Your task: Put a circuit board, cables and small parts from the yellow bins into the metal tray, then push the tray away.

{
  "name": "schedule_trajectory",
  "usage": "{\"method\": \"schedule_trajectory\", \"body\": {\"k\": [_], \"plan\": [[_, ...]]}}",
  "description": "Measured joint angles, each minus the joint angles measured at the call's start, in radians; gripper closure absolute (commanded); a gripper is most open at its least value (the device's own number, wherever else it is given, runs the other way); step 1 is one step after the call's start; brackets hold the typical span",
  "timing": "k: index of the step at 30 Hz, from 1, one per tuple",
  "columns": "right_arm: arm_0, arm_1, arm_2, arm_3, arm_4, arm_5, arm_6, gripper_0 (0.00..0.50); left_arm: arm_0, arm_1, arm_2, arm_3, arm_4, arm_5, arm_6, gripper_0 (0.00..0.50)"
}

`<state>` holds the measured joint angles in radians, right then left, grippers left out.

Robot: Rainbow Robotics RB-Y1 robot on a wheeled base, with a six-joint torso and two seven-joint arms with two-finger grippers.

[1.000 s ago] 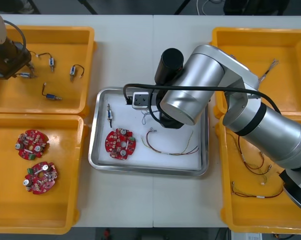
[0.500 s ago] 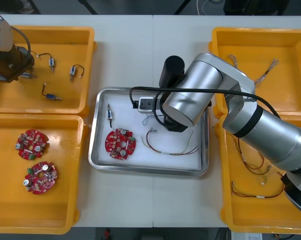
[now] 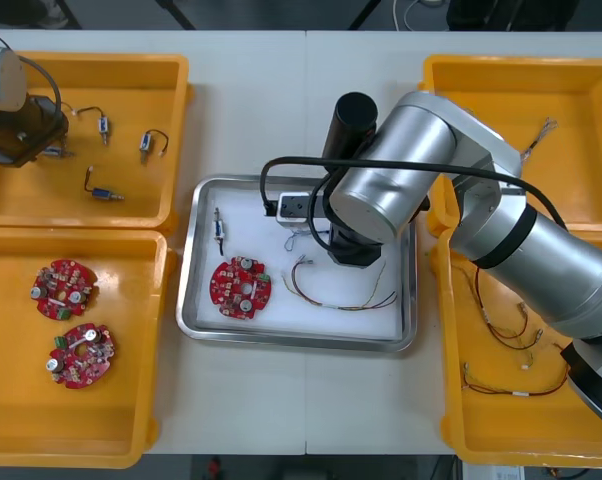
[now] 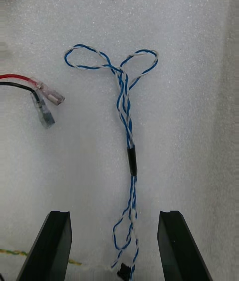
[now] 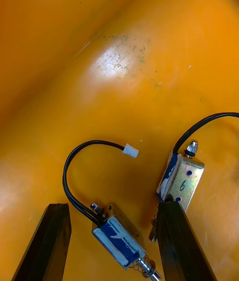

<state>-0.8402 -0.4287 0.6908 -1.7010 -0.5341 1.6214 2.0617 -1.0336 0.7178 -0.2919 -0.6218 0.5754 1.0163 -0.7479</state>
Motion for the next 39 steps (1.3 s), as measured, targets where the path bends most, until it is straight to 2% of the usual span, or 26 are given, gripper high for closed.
{"method": "schedule_trajectory", "body": {"k": [13, 17, 18, 22, 33, 39], "plan": [[0.082, 0.000, -0.184, -0.277, 0.018, 0.289, -0.002, 0.000, 0.005, 0.002, -0.020, -0.010, 0.005, -0.014, 0.000, 0.000], [0.119, 0.000, -0.250, -0.343, 0.054, 0.295, -0.004, 0.000, 0.005, 0.002, -0.020, -0.011, 0.006, -0.014, 0.000, 0.000], [0.129, 0.000, -0.269, -0.355, 0.056, 0.295, -0.006, 0.000, 0.005, 0.002, -0.020, -0.011, 0.007, -0.014, 0.000, 0.051], [0.169, 0.000, -0.357, -0.396, 0.061, 0.295, -0.022, 0.000, 0.006, 0.002, -0.021, -0.013, 0.023, -0.014, 0.000, 0.499], [0.251, 0.001, -0.617, -0.463, 0.062, 0.295, -0.073, 0.000, 0.007, 0.002, -0.021, -0.017, 0.035, -0.015, 0.000, 0.500], [0.323, 0.001, -0.741, -0.543, 0.075, 0.295, -0.292, 0.000, 0.007, 0.003, -0.020, -0.022, 0.040, -0.007, 0.000, 0.500]]}}
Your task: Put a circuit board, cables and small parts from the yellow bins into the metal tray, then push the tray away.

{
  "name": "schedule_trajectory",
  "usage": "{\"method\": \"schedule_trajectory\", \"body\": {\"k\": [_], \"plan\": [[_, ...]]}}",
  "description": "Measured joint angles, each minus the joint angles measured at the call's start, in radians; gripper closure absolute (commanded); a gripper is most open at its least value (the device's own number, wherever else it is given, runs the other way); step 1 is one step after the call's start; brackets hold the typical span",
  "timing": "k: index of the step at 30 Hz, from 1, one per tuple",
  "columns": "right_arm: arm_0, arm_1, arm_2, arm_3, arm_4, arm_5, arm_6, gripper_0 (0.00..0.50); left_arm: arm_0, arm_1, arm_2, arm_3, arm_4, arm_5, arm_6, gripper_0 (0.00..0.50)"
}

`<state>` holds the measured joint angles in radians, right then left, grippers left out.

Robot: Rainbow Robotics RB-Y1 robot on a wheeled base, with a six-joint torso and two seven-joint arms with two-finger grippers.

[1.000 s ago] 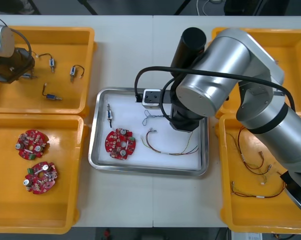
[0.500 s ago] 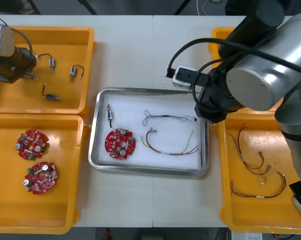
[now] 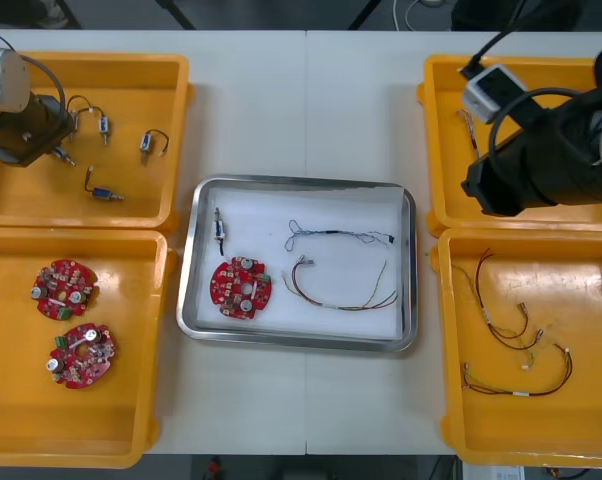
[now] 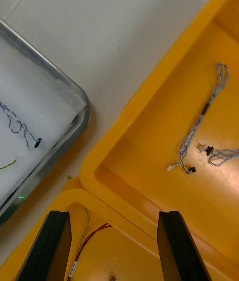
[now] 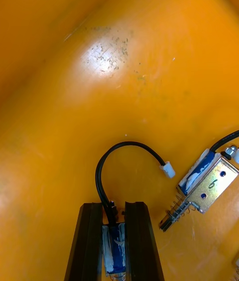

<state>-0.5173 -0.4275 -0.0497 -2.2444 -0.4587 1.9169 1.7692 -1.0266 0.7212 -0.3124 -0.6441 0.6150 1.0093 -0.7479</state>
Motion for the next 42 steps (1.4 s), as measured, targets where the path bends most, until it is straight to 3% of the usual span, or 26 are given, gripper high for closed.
{"method": "schedule_trajectory", "body": {"k": [6, 12, 18, 23, 28, 35, 37, 38, 39, 42], "plan": [[0.090, -0.001, -0.088, -0.059, 0.007, 0.000, -0.058, 0.000, 0.015, 0.009, 0.008, -0.103, 0.001, 0.166, 0.000, 0.500], [0.169, -0.007, -0.157, -0.098, 0.004, 0.000, -0.219, 0.000, 0.041, 0.022, 0.047, -0.263, 0.000, 0.346, 0.000, 0.500], [0.241, -0.027, -0.212, -0.115, -0.031, 0.000, -0.255, 0.000, 0.045, 0.037, 0.053, -0.415, 0.000, 0.476, 0.000, 0.500], [0.303, -0.042, -0.271, -0.116, -0.107, 0.000, -0.389, 0.000, 0.045, 0.039, 0.054, -0.487, 0.011, 0.524, 0.000, 0.500], [0.352, -0.076, -0.304, -0.116, -0.160, 0.000, -0.405, 0.000, 0.045, 0.039, 0.063, -0.503, 0.029, 0.531, 0.000, 0.500], [0.382, -0.104, -0.329, -0.117, -0.176, 0.000, -0.417, 0.000, 0.046, 0.040, 0.066, -0.503, 0.029, 0.529, 0.000, 0.495], [0.389, -0.108, -0.334, -0.117, -0.176, 0.000, -0.417, 0.000, 0.046, 0.040, 0.066, -0.502, 0.029, 0.524, 0.000, 0.363], [0.392, -0.109, -0.335, -0.117, -0.176, 0.000, -0.417, 0.000, 0.046, 0.040, 0.067, -0.500, 0.029, 0.519, 0.000, 0.123], [0.396, -0.110, -0.336, -0.117, -0.176, 0.000, -0.417, 0.000, 0.046, 0.040, 0.069, -0.498, 0.029, 0.515, 0.000, 0.000], [0.406, -0.115, -0.337, -0.117, -0.177, 0.000, -0.417, 0.000, 0.046, 0.040, 0.092, -0.482, 0.029, 0.508, 0.000, 0.000]]}}
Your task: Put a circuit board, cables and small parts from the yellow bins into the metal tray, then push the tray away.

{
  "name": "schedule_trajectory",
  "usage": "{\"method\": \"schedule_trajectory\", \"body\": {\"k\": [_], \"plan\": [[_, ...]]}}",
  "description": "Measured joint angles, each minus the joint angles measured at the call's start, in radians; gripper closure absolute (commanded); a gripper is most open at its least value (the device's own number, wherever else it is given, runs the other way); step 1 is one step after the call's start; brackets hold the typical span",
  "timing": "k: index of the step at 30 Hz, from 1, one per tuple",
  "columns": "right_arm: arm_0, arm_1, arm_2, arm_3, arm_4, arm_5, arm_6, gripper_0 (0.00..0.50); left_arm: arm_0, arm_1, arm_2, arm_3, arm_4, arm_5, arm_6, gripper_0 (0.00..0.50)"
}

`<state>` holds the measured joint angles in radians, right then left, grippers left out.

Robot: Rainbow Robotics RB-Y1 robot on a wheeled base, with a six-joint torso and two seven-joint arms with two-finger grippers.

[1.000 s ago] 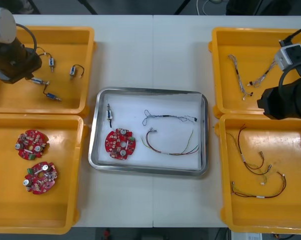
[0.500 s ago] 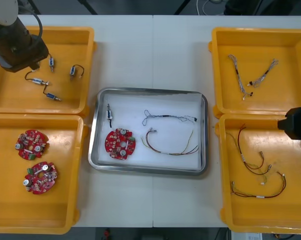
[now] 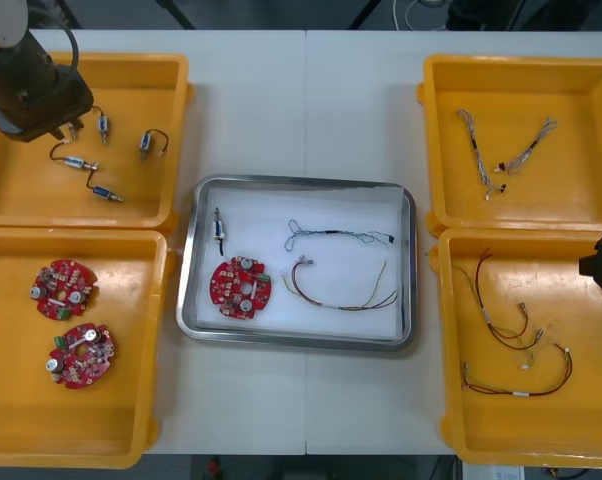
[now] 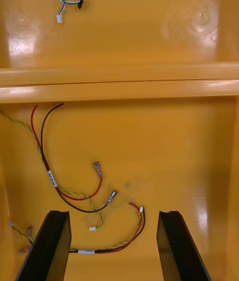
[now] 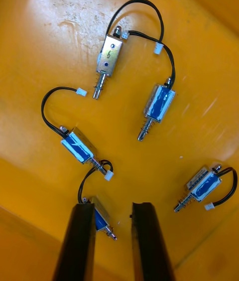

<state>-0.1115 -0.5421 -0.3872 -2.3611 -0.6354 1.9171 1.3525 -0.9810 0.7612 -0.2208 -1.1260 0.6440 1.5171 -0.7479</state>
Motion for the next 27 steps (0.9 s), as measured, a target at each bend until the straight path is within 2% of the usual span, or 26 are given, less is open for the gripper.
{"method": "schedule_trajectory", "body": {"k": [13, 22, 27], "plan": [[0.022, -0.012, 0.000, 0.000, -0.022, 0.000, 0.000, 0.000, 0.000, 0.000, 0.082, 0.050, -0.006, -0.013, 0.000, 0.000], [0.024, -0.012, 0.000, 0.000, -0.028, 0.000, 0.000, 0.000, 0.000, 0.000, 0.083, 0.113, -0.006, -0.092, 0.000, 0.000], [0.025, -0.012, 0.000, 0.000, -0.031, 0.000, 0.000, 0.000, 0.001, 0.000, 0.081, 0.138, -0.006, -0.186, 0.000, 0.000]]}}
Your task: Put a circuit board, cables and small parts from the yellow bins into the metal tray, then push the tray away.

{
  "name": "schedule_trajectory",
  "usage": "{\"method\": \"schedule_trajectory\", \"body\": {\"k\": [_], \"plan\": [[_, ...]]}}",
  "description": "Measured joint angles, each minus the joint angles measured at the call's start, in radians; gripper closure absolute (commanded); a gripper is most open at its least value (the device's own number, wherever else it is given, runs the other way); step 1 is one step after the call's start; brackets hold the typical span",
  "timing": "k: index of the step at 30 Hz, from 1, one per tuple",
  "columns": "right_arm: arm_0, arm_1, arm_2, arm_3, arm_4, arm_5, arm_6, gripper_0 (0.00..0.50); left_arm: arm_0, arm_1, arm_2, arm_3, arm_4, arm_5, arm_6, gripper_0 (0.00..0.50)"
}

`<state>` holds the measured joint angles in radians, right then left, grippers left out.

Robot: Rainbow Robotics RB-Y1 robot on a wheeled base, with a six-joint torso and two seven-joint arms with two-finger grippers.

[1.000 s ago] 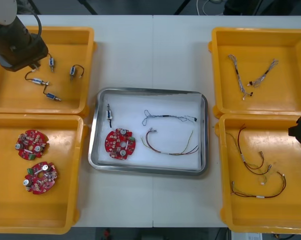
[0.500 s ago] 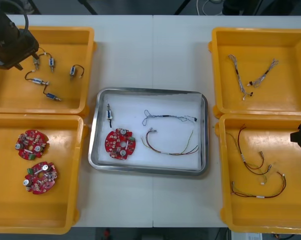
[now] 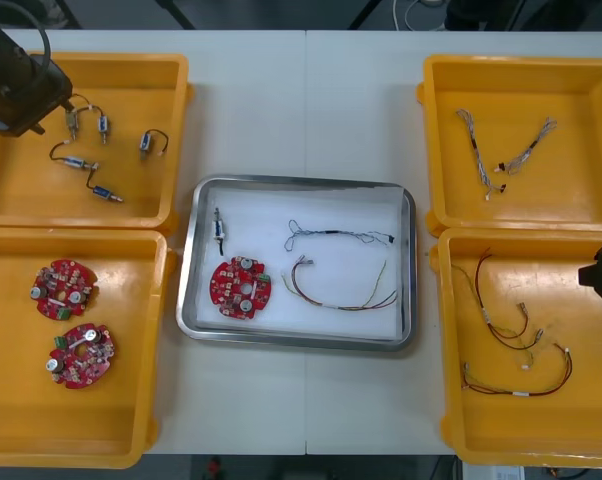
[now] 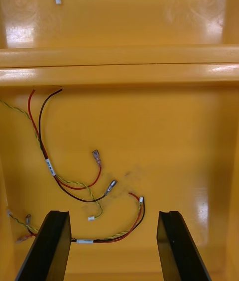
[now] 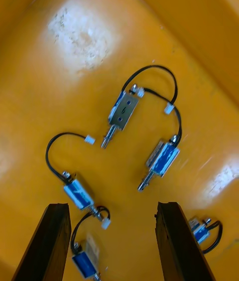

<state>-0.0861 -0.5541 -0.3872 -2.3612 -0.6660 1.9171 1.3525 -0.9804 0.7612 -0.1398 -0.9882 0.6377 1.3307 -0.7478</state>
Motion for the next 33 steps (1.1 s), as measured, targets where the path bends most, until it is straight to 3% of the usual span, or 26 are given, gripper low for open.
{"method": "schedule_trajectory", "body": {"k": [10, 19, 33], "plan": [[0.001, 0.000, 0.000, 0.000, 0.000, 0.000, 0.000, 0.000, 0.000, 0.000, -0.047, 0.081, 0.001, -0.200, -0.045, 0.000], [0.002, 0.000, 0.000, 0.000, 0.001, 0.000, 0.000, 0.000, 0.000, 0.000, -0.107, 0.170, 0.005, -0.379, -0.344, 0.000], [0.002, 0.000, 0.000, 0.000, 0.001, 0.000, 0.000, 0.000, 0.001, -0.027, -0.192, 0.287, 0.018, -0.558, -0.354, 0.000]]}}
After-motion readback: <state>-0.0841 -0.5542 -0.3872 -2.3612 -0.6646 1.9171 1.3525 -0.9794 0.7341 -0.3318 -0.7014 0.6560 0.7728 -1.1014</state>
